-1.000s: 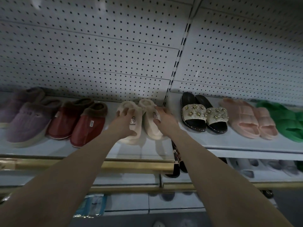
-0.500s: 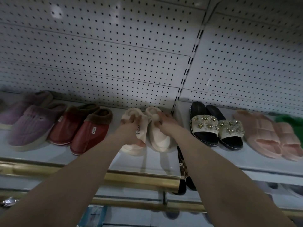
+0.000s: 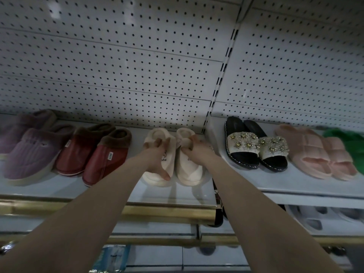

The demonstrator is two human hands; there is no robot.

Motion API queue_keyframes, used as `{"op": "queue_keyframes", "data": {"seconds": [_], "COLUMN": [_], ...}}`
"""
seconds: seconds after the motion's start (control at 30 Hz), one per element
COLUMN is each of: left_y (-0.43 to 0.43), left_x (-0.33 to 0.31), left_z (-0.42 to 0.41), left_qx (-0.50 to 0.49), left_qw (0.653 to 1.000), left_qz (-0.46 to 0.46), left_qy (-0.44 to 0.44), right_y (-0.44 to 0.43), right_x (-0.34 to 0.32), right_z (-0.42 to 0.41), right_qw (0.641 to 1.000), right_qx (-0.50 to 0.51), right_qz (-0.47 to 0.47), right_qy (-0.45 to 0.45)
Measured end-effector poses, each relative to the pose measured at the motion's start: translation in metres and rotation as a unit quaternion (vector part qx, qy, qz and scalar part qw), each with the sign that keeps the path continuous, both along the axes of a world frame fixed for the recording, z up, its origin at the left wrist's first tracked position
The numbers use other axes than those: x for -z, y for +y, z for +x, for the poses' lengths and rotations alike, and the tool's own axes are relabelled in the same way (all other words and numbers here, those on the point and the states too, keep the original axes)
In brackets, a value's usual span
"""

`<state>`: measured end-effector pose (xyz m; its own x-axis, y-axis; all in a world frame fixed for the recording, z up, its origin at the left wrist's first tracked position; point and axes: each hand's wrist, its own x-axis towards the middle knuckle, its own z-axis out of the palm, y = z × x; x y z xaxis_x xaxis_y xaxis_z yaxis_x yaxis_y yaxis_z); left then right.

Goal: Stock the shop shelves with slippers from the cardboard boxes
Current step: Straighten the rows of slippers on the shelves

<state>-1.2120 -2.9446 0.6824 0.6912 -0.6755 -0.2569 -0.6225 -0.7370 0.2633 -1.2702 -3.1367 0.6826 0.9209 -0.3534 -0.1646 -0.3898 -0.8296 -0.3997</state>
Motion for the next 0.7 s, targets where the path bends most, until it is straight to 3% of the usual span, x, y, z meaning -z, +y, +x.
{"op": "queue_keyframes", "data": {"seconds": [0.23, 0.7], "left_y": [0.005, 0.011], "left_x": [-0.006, 0.019], "left_z": [-0.018, -0.015], "left_qx": [0.023, 0.051], "left_qw": [0.999, 0.990], "left_qz": [-0.024, -0.126], "left_qy": [0.023, -0.028], "right_y": [0.011, 0.036], "right_x": [-0.001, 0.006], "right_z": [-0.029, -0.056], "right_qw": [0.999, 0.992], "right_qx": [0.037, 0.091], "right_qz": [0.030, 0.078], "right_qy": [0.009, -0.037]}}
